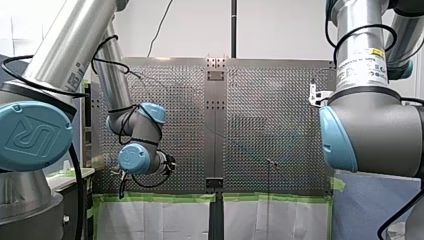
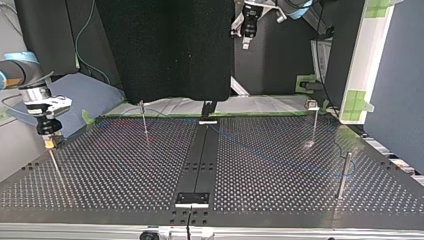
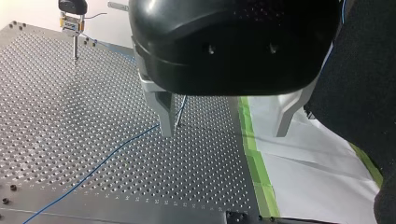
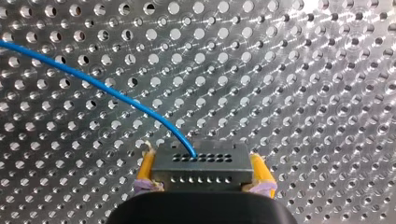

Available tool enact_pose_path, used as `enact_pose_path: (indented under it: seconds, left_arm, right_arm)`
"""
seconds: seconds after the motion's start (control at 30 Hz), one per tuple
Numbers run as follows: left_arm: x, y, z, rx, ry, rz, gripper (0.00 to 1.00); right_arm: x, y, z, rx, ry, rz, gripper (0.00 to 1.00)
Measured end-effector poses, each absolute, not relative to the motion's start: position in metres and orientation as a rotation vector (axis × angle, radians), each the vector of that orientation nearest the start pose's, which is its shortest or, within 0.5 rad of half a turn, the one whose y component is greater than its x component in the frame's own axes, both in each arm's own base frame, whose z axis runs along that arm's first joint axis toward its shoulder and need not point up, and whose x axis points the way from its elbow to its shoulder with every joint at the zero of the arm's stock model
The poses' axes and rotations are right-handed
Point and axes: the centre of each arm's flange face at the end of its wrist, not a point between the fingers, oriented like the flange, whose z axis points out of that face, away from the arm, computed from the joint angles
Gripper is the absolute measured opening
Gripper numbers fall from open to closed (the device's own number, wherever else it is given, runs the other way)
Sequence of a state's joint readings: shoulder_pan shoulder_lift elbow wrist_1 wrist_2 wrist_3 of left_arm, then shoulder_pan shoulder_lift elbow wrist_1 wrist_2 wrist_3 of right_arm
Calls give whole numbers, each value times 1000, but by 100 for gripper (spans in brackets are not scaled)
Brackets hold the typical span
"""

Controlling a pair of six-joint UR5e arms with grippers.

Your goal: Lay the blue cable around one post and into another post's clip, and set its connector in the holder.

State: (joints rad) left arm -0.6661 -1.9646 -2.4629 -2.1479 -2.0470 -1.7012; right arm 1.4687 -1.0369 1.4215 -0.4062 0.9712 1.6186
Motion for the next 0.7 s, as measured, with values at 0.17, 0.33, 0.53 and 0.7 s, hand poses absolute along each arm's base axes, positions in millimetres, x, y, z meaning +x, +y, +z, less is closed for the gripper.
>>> enact_pose_path:
  seconds: [0.17, 0.33, 0.53, 0.7]
  left_arm:
    - [205, -272, 58, 162, 1824, -115, 100]
    - [205, -272, 58, 162, 1823, -116, 100]
    - [205, -272, 58, 162, 1825, -115, 100]
    - [205, -271, 57, 165, 1829, -108, 100]
  right_arm:
    - [121, -680, 283, 1542, -953, 1601, 24]
    - [121, -680, 283, 1541, -952, 1601, 24]
    - [122, -678, 281, 1555, -960, 1592, 24]
    - [120, -675, 279, 1575, -990, 1575, 24]
